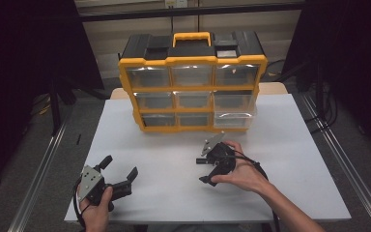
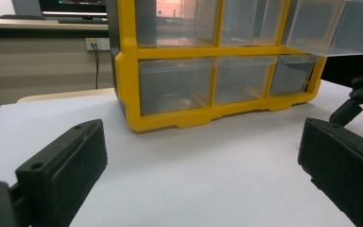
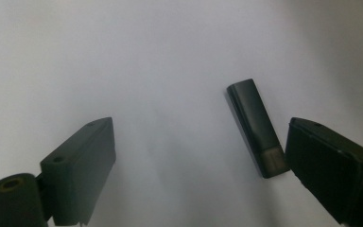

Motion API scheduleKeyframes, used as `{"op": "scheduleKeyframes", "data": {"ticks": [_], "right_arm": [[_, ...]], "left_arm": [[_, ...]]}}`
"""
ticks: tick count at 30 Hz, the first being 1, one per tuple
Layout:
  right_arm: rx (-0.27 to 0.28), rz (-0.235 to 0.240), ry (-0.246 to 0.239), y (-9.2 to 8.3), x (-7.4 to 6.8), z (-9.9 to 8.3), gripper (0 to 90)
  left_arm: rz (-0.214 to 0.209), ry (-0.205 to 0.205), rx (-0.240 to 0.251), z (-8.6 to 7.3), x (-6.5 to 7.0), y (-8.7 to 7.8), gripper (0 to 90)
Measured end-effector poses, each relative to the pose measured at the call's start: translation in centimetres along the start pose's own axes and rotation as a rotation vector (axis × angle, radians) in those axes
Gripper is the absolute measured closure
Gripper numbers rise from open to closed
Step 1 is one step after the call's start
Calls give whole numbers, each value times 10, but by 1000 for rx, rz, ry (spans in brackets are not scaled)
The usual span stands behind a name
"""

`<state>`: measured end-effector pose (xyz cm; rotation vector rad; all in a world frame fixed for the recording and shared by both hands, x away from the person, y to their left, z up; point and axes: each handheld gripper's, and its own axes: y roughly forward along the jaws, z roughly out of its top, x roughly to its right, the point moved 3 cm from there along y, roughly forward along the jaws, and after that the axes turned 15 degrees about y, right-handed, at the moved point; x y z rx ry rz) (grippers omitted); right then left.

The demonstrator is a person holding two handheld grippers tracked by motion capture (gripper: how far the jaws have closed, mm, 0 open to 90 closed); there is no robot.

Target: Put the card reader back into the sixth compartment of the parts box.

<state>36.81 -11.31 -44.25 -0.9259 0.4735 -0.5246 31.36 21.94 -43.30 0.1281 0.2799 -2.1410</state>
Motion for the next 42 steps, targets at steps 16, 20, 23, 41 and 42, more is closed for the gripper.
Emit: {"op": "scheduleKeyframes", "data": {"ticks": [16, 20, 23, 41, 42], "right_arm": [[-144, 14, -47, 7, 16, 17, 246], [-169, 15, -53, 12, 20, 16, 275], [-178, 10, -43, 14, 23, 16, 311], [-224, 11, -75, 21, 33, 22, 561], [-223, 11, -76, 21, 33, 21, 565]], "left_arm": [[-7, -1, -2, 0, 0, 0, 22], [-9, 2, -6, 0, 0, 0, 22], [-12, 5, -7, -1, 0, 1, 22], [-28, 11, -9, -1, 2, 1, 22], [-27, 9, -13, -1, 1, 1, 22]]}}
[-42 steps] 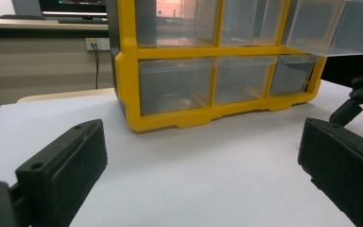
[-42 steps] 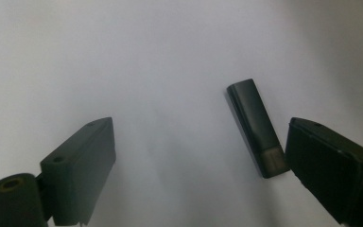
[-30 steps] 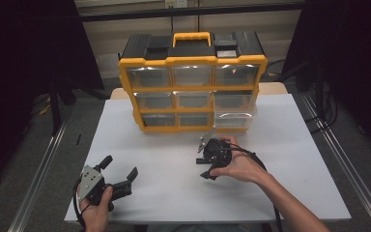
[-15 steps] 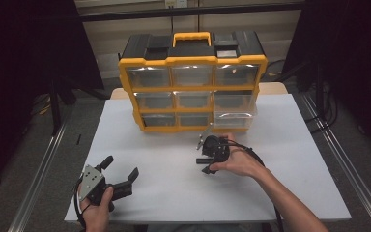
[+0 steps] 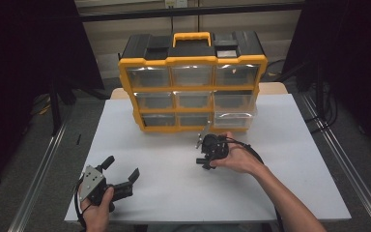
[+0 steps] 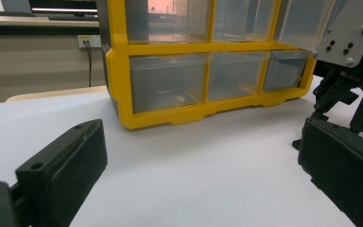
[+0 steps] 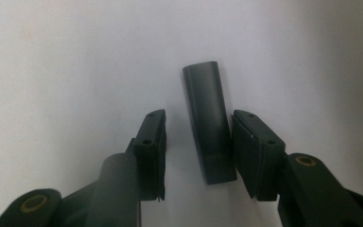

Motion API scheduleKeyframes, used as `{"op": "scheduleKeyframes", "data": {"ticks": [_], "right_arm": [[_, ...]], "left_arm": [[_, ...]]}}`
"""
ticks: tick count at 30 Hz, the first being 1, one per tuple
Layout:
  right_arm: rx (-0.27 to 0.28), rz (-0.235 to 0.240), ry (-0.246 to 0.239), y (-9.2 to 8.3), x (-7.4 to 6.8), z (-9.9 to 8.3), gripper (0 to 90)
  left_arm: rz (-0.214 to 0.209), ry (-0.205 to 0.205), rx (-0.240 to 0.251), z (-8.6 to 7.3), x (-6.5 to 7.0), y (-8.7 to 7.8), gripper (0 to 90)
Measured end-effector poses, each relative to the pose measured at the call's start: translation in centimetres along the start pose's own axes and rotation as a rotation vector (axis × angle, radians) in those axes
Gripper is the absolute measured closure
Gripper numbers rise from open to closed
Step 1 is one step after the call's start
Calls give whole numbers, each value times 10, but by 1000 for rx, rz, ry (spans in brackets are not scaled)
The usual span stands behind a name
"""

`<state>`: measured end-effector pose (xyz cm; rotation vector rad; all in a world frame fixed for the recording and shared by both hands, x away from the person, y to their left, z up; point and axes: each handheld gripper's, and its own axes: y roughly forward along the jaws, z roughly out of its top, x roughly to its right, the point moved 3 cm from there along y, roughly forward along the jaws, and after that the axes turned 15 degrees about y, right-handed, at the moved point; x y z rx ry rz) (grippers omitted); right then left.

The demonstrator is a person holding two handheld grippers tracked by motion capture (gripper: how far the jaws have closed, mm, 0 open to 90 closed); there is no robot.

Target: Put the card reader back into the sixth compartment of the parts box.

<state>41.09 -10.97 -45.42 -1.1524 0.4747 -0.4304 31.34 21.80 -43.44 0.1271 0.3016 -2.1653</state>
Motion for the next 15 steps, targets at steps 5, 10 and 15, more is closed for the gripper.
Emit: {"op": "scheduleKeyframes", "data": {"ticks": [5, 10, 15], "right_arm": [[-1, -1, 8, 0, -1, -1, 582], [4, 3, 7, 0, 0, -1, 604], [6, 8, 11, 0, 2, -1, 661]], "left_arm": [[-7, -4, -1, 0, 2, 1, 22], [-5, -4, 2, 0, 2, 1, 22], [-12, -4, 1, 0, 2, 1, 22]]}}
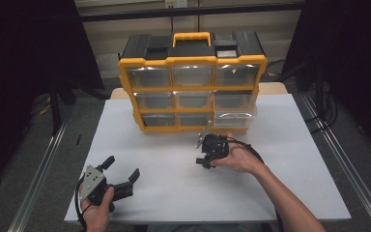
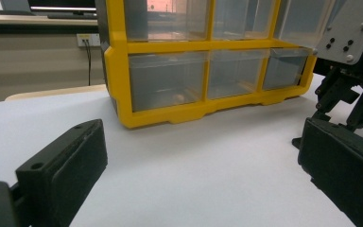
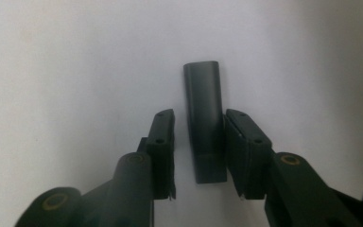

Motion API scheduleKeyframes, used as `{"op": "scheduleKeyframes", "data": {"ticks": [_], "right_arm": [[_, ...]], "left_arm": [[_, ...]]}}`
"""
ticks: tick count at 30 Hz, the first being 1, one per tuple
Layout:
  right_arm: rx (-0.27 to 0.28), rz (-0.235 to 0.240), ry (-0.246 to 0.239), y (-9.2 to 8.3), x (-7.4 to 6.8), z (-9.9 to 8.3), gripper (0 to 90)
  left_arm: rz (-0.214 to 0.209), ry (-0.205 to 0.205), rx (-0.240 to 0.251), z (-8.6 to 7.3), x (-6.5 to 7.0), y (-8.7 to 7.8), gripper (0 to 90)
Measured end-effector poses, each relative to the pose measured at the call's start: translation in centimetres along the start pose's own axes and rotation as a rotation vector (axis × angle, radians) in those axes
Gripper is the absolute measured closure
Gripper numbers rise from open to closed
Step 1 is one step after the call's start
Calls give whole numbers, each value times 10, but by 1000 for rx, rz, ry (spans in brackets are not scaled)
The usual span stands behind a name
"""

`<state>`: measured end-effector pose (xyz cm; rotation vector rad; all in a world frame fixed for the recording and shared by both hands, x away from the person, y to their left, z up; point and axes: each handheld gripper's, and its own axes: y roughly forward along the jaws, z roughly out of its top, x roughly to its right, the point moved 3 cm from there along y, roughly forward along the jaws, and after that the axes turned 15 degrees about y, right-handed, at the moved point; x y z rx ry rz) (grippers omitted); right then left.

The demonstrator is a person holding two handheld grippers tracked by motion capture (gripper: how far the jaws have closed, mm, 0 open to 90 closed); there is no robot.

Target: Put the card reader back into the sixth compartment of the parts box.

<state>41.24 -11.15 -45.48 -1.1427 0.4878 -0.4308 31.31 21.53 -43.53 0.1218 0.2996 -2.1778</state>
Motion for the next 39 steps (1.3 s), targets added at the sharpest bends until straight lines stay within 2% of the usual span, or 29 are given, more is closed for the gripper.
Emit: {"op": "scheduleKeyframes", "data": {"ticks": [6, 7, 9, 18, 20, 24, 26, 31, 39], "right_arm": [[-8, -4, 10, 0, -2, 1, 694], [-7, -18, -5, 1, 0, 2, 704], [-20, -14, -10, 0, -2, 2, 735], [-20, -19, 13, 0, -2, 2, 735], [-20, -17, 7, 0, -2, 2, 728], [-14, -11, 24, -1, 0, 1, 723], [-18, -2, 24, -1, -2, 2, 722], [-14, -39, 20, 0, -3, 1, 720], [-22, -44, 28, -1, -4, 0, 695]], "left_arm": [[-7, 12, -1, 0, 1, 0, 22], [-8, 12, -1, 0, 1, 0, 22], [-8, 10, 1, 1, 1, 0, 22], [-9, 9, 1, 0, 0, 0, 22], [-6, 7, 0, 0, 0, 0, 22], [-7, -1, 1, 0, 0, 0, 22], [-8, 7, -2, 0, 0, 0, 22], [-7, -3, 3, 0, 0, 0, 22], [-10, 17, -4, 0, 0, 0, 23]]}}
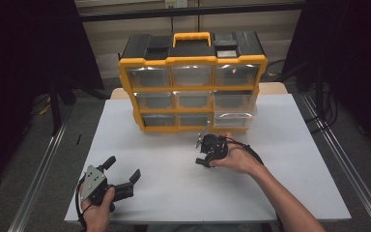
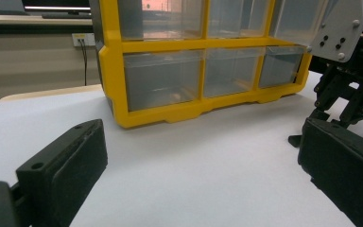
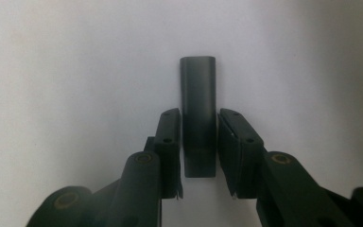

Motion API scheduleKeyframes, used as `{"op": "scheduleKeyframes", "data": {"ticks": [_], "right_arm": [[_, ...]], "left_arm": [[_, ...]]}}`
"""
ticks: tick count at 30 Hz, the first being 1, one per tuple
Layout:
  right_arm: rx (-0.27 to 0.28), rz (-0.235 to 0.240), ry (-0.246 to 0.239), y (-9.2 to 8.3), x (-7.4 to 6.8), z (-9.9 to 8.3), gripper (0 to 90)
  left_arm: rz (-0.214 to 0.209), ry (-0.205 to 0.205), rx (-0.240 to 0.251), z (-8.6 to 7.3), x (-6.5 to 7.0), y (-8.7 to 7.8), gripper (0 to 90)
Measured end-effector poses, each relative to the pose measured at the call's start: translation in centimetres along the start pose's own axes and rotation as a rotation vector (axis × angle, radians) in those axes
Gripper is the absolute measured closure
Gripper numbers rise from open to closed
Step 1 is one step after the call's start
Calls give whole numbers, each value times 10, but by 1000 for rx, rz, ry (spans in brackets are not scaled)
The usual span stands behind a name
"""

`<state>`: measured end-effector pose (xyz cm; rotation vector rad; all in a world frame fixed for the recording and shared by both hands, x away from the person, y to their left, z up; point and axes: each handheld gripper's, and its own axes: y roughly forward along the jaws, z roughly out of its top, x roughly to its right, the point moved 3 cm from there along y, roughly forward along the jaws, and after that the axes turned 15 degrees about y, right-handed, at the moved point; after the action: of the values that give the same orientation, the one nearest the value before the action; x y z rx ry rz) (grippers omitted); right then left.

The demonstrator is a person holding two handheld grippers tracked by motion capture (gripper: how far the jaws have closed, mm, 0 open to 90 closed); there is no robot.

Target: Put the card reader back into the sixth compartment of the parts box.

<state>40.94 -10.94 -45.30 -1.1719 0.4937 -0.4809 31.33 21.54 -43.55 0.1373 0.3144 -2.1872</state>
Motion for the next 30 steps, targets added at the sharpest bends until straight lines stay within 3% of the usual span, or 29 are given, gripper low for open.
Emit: {"op": "scheduleKeyframes", "data": {"ticks": [5, 8, 14, 21, 30], "right_arm": [[-6, -4, 6, 0, -2, 1, 722], [-16, -17, -17, 0, -3, 1, 738], [5, -3, -11, -2, -3, -1, 738], [69, 29, 44, -13, 0, -5, 738], [154, 40, 37, -23, -4, -14, 738]], "left_arm": [[2, -4, 1, 0, 0, 0, 23], [1, -4, 1, 0, 0, 0, 23], [-4, -3, -6, 0, 0, 1, 23], [0, 0, -4, 0, 0, 0, 23], [4, 0, -7, 0, -1, 0, 23]]}}
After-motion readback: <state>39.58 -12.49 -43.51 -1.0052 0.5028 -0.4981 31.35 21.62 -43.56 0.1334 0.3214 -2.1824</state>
